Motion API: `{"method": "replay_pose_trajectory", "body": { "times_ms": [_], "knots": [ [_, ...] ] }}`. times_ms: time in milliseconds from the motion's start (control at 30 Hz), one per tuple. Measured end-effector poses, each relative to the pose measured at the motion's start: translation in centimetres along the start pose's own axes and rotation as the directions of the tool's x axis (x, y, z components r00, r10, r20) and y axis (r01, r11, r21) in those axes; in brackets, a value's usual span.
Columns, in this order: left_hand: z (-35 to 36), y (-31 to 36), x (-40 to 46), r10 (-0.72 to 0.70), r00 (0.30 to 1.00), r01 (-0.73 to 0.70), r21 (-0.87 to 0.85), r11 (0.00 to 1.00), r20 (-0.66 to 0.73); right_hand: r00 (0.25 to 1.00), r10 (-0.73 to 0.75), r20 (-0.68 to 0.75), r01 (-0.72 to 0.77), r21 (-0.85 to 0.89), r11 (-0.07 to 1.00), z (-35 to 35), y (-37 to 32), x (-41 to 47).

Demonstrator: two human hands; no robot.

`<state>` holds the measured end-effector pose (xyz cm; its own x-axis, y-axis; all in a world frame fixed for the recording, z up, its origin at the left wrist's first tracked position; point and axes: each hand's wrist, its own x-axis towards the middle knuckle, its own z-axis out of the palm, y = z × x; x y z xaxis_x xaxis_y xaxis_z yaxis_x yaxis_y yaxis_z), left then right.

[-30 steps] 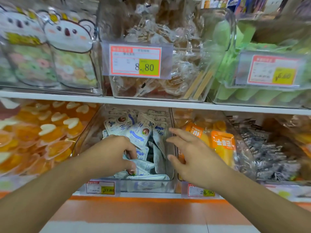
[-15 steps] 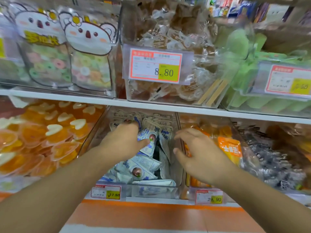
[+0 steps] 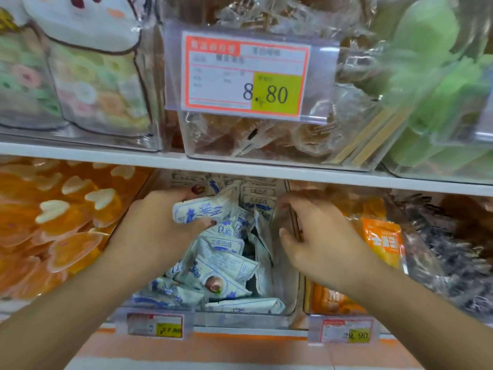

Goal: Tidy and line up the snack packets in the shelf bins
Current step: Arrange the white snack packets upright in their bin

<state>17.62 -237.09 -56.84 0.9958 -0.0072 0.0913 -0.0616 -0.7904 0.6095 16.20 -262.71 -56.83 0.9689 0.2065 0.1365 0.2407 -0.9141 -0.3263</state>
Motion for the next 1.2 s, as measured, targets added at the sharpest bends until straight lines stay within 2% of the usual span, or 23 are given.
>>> {"method": "replay_pose_trajectory", "body": {
  "times_ms": [200,300,367,500,567,733,800,900,1067,1133,1200],
  "knots": [
    [-0.7,1.6,-2.7,0.125,0.987,-0.097,-0.236,0.967,0.105,0.996,-0.084,0.017,0.081,0.149,0.985,-0.8,-1.3,-1.7],
    [-0.6,2.7,-3.4,0.182,0.981,-0.147,-0.34,0.929,0.074,0.992,-0.121,-0.033,0.126,0.265,0.956,-1.1,-1.9,-2.4],
    [-0.5,3.5,-3.5,0.177,0.982,-0.137,-0.403,0.905,0.063,0.993,-0.116,-0.028,0.118,0.397,0.91,-1.3,-2.1,-2.7],
    [0.0,4.9,-3.5,0.225,0.967,-0.15,-0.45,0.88,0.117,0.99,-0.135,0.03,0.083,0.656,0.75,-1.9,-1.8,-2.8],
    [0.4,5.1,-3.2,0.208,0.971,-0.125,-0.49,0.863,0.118,0.993,-0.116,0.03,0.062,0.702,0.709,-2.1,-1.2,-2.7],
    [1.7,4.3,-1.8,0.06,0.989,0.038,-0.617,0.786,0.137,0.997,0.058,0.042,-0.07,0.752,0.655,-2.4,0.5,-2.5],
    [2.8,3.8,-0.8,0.049,0.989,0.038,-0.547,0.836,0.143,0.985,0.17,-0.021,-0.097,0.745,0.66,-2.6,1.4,-2.3],
    [5.0,3.2,0.8,0.068,0.985,-0.017,-0.3,0.954,0.159,0.951,0.292,-0.101,-0.132,0.722,0.68,-2.6,2.5,-1.8],
    [8.3,4.3,3.1,0.037,0.984,-0.052,0.078,0.996,0.176,0.95,0.287,-0.123,-0.119,0.708,0.696,-2.1,2.7,-1.4],
    [9.0,4.6,3.5,0.012,0.991,-0.033,0.152,0.988,0.133,0.951,0.29,-0.107,-0.131,0.711,0.691,-2.0,2.7,-1.2],
    [9.0,4.5,3.5,0.004,0.994,-0.017,0.11,0.994,0.11,0.946,0.307,-0.1,-0.152,0.7,0.698,-1.9,2.8,-1.0]
  ]
}}
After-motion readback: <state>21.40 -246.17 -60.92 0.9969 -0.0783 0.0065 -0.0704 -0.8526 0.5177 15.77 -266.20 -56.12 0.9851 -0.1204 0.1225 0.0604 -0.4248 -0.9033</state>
